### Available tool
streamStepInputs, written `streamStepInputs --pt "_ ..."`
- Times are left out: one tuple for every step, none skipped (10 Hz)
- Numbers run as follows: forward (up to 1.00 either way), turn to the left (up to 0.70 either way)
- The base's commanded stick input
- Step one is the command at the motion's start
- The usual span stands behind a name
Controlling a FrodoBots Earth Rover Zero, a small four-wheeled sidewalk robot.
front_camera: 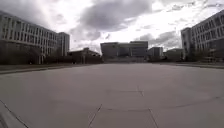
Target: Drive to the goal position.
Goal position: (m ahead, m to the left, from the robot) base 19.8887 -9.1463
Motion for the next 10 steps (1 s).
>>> streamStepInputs --pt "0.5 -0.49" --pt "0.5 -0.49" --pt "0.5 -0.49" --pt "0.5 -0.49" --pt "0.5 -0.49" --pt "0.5 -0.49" --pt "0.5 -0.49" --pt "0.5 -0.49" --pt "0.5 -0.49" --pt "0.5 -0.49"
